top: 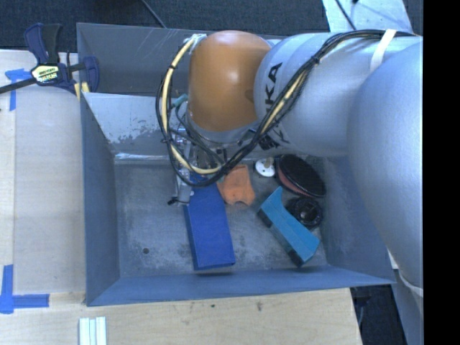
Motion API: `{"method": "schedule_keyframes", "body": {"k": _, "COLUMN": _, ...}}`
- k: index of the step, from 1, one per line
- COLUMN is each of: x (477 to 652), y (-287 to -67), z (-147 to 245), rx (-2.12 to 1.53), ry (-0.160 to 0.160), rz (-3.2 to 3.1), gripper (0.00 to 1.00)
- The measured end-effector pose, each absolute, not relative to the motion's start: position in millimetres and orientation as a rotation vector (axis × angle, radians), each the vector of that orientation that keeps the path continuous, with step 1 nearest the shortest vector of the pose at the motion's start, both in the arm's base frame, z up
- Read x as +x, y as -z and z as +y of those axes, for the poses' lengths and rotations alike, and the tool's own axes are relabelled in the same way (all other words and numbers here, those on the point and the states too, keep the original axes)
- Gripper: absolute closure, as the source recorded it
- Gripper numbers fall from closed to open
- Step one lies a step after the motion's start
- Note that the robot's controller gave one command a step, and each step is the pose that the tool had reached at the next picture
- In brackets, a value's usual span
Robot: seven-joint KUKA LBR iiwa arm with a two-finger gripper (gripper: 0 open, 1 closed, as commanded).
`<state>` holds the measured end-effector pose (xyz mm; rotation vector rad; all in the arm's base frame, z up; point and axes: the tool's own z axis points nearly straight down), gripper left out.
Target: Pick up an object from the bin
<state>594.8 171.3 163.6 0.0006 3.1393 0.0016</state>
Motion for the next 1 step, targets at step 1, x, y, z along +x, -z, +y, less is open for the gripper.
{"method": "schedule_keyframes", "body": {"k": 1, "x": 610.0, "y": -122.6, "z": 156.2, "rx": -0.302, "ry": -0.002, "rz": 3.116, "gripper": 0.0}}
